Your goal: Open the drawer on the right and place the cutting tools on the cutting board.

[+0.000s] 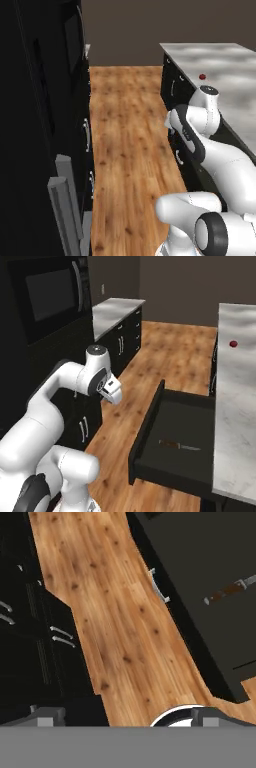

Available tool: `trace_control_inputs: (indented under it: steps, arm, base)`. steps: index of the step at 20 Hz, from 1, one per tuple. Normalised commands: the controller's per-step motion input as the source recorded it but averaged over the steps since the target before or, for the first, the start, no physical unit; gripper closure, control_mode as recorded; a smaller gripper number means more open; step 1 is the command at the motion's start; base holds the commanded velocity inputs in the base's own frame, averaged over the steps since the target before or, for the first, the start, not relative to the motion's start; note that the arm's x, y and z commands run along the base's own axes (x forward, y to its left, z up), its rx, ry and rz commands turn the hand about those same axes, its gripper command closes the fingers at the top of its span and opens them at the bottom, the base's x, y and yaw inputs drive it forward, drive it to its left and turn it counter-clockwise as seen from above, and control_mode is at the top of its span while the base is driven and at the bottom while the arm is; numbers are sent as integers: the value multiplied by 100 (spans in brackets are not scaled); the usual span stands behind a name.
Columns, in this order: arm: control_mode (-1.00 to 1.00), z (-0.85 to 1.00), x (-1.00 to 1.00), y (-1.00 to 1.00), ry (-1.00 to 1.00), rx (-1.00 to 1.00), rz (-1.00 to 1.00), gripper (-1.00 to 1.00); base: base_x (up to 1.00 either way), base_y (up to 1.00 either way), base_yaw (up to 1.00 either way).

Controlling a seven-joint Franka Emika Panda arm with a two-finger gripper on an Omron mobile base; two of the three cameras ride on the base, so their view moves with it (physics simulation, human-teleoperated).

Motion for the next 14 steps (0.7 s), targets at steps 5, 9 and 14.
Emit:
trace_control_inputs:
  steps: [5, 9, 14]
  arm:
    - [100, 0, 0, 0, 0, 0, 0, -100]
    - [100, 0, 0, 0, 0, 0, 0, -100]
    - [100, 0, 0, 0, 0, 0, 0, -100]
  base:
    - [-4, -88, 2]
    - [-32, -21, 0]
    - [23, -19, 3]
